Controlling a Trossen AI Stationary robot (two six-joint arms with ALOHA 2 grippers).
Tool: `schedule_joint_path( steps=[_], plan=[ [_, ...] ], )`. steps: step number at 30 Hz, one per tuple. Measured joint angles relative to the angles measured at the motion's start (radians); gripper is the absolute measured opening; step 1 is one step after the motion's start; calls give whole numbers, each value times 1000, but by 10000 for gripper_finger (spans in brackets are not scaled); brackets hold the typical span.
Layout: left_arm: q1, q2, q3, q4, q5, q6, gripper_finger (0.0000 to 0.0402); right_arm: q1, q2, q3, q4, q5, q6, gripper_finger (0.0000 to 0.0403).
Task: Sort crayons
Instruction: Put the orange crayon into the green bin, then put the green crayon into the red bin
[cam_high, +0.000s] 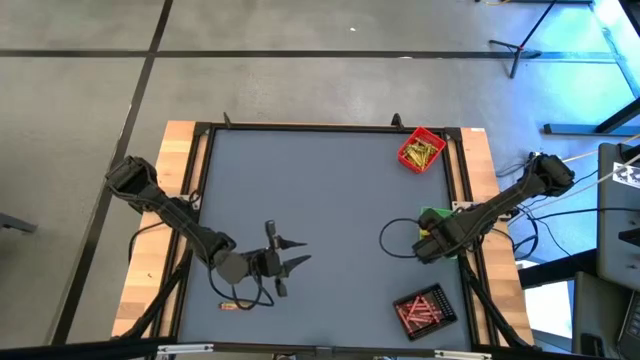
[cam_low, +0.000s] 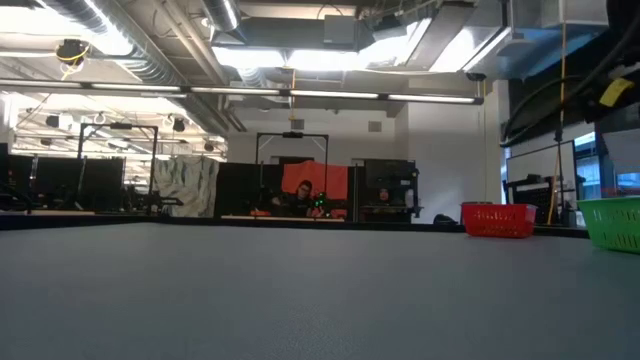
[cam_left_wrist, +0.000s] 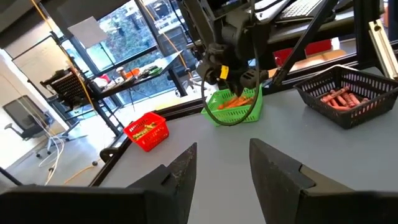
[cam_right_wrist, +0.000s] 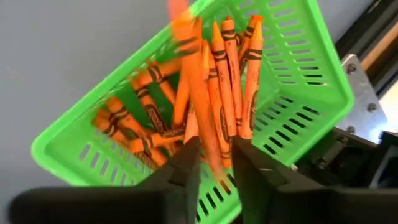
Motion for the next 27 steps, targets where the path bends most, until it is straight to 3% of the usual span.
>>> schedule_joint_path(
  steps=[5,9,13,16,21,27],
  plan=[
    [10,0,0,-24,92,-50,131,0,-2,83,-97,-20,-11,146],
    [27,0,0,-37,197,-72,131,2,-2,162,-20,171,-70,157],
    [41,0,0,-41,213,-77,131,2,-2,177,300,469,-338,158],
    [38,7,2,-79,236,-183,131,1,4,154,619,607,-616,158],
    [15,19,0,-273,404,-344,131,0,51,128,1042,642,-1005,158],
    [-63,18,18,-522,502,-504,131,0,142,125,1284,632,-1209,159]
  ],
)
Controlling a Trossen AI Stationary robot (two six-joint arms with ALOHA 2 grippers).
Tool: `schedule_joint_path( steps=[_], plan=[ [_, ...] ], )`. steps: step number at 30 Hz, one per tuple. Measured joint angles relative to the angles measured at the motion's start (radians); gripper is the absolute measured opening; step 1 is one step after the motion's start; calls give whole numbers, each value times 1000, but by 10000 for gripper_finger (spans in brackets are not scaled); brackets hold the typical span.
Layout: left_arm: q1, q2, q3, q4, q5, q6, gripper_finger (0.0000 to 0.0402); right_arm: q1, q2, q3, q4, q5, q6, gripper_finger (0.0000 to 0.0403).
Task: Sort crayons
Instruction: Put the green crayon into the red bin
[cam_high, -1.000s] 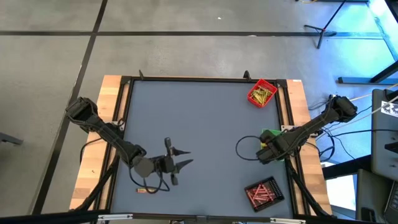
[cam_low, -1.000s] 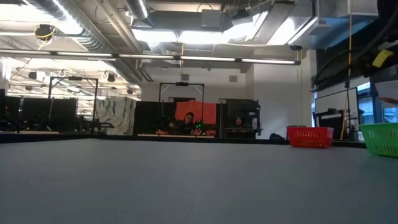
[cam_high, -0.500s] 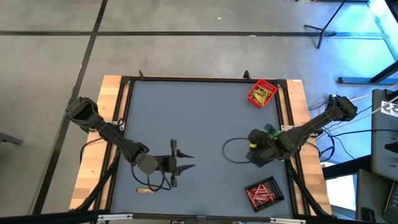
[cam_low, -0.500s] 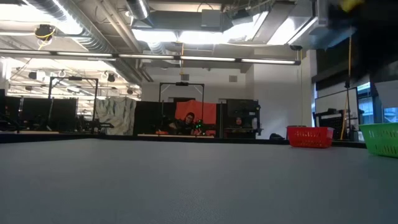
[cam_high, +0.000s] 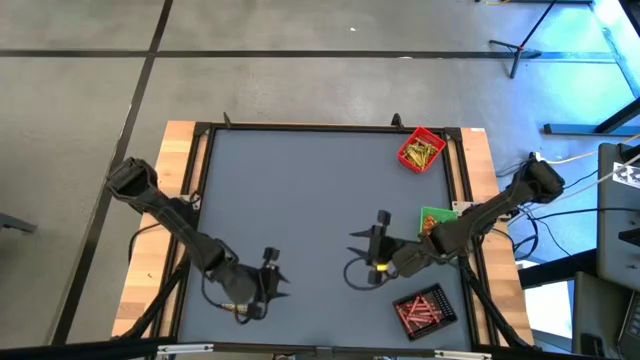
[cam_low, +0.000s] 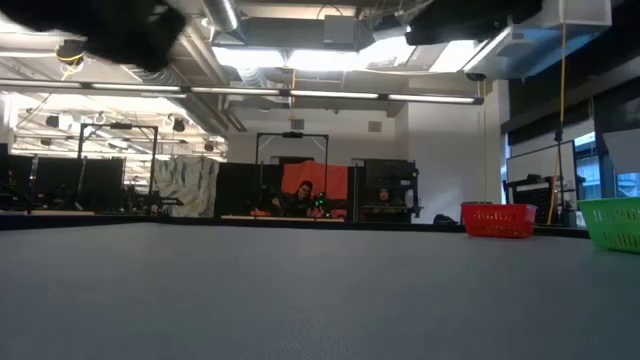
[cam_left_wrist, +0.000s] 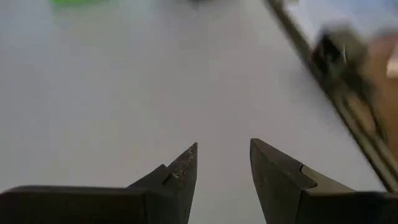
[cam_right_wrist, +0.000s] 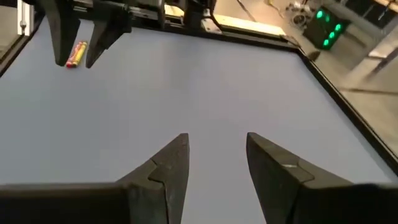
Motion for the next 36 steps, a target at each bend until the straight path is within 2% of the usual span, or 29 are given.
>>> schedule_joint_path(
  steps=[7,13,17,22,29,36],
  plan=[
    [-122,0,186,-513,39,-313,130,0,76,-1,71,0,-69,159],
    [-197,-1,230,-651,208,-604,130,0,87,-1,90,0,-104,159],
    [-232,-1,201,-728,231,-776,130,0,87,-1,91,0,-139,159],
    [-267,-1,123,-679,262,-878,130,-8,87,-1,101,0,-200,159],
    [-277,-1,16,-530,283,-910,130,-42,87,0,133,-30,-228,159],
    [-280,-1,-32,-506,287,-936,130,-62,87,0,131,-91,-202,159]
  ],
)
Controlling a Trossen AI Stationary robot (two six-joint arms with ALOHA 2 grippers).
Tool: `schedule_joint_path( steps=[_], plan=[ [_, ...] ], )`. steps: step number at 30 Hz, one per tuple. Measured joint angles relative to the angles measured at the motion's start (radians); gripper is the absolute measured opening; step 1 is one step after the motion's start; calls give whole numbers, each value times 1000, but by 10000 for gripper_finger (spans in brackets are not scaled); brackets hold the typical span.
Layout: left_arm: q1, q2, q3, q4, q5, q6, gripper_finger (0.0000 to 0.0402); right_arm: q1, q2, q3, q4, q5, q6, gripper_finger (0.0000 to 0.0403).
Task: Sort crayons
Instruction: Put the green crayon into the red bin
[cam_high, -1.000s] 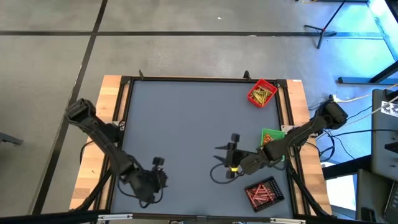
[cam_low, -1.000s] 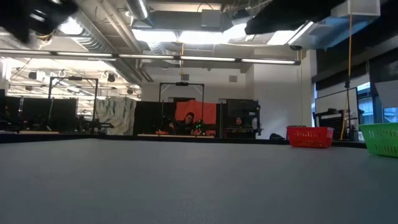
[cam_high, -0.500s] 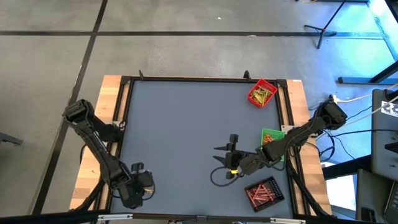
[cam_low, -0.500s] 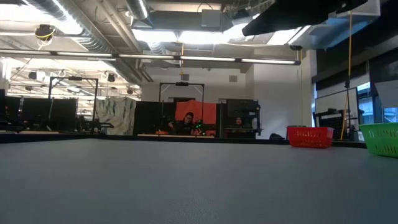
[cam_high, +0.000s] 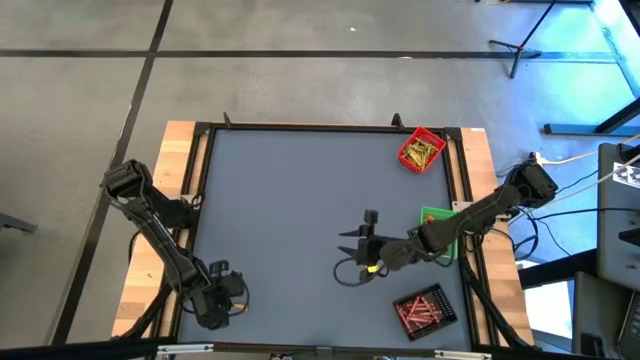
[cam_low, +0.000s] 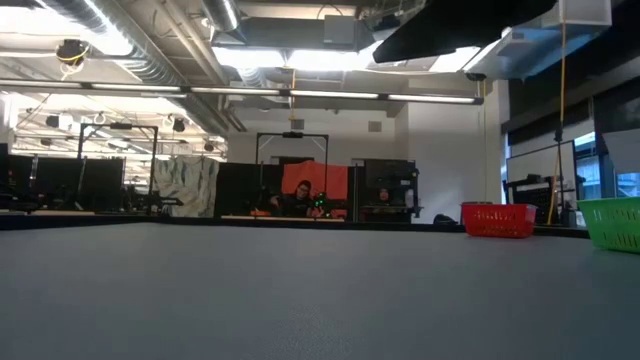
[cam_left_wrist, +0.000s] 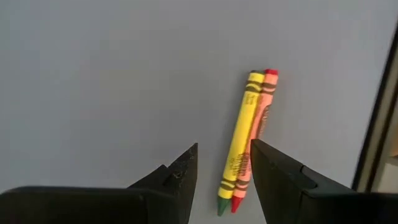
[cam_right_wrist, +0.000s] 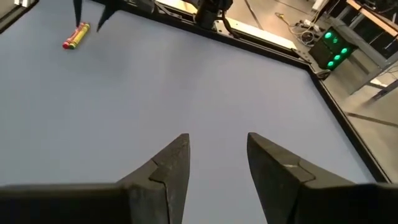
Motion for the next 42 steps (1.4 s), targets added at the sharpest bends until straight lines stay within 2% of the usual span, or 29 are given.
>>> schedule_joint_path(
  steps=[8,18,25,33,37,42],
  plan=[
    [0,0,-46,81,0,4,130,2,0,0,0,-4,2,159],
    [0,0,-62,84,-8,4,130,3,0,0,0,-4,4,159],
    [0,49,-60,135,13,37,130,2,0,0,0,-4,4,159],
    [13,57,-59,110,12,33,128,3,0,0,1,-4,4,159],
    [30,57,-60,91,21,33,102,3,0,0,2,-4,2,159],
    [45,58,-60,69,35,47,38,2,0,0,2,-4,1,159]
  ],
)
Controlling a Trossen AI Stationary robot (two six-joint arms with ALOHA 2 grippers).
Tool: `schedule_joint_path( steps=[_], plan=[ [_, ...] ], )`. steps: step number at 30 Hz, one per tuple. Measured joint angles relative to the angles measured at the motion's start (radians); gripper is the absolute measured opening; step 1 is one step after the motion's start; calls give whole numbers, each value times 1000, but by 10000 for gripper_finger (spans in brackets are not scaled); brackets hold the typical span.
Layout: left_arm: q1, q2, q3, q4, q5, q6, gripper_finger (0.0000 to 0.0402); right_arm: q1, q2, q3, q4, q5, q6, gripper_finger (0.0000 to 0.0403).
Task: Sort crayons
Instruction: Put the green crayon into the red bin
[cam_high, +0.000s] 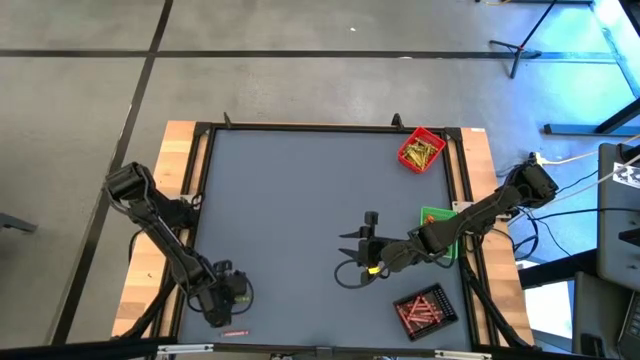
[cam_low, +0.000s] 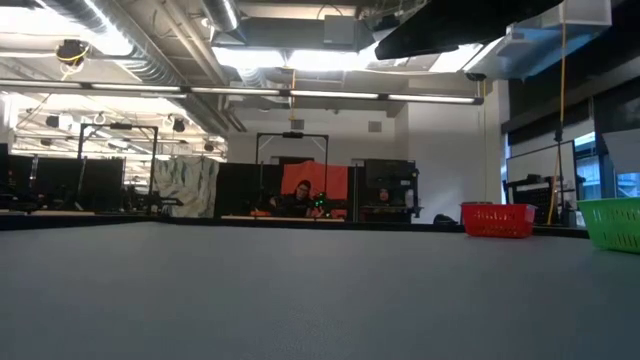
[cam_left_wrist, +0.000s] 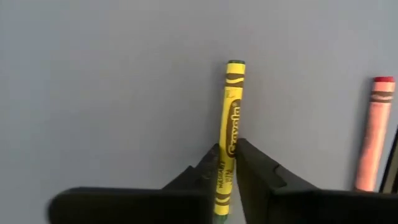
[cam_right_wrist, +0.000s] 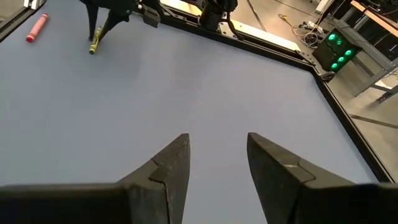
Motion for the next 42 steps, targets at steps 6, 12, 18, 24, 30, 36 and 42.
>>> schedule_joint_path(
  steps=[6,12,18,24,30,36,42],
  plan=[
    [13,-4,31,-34,1,60,10,0,0,0,0,0,2,159],
    [35,-1,185,-138,-129,200,6,0,0,0,4,-47,55,159],
    [56,-3,316,-155,-273,397,5,0,0,0,25,-97,80,174],
    [90,-4,349,-20,-523,659,6,0,0,0,89,-200,74,244],
    [168,-4,337,213,-631,931,7,0,23,0,188,-228,-7,276],
    [256,-5,335,313,-593,1084,7,0,99,0,388,-248,-102,261],
    [329,2,335,364,-592,1124,7,0,136,0,501,-299,-158,244]
  ],
)
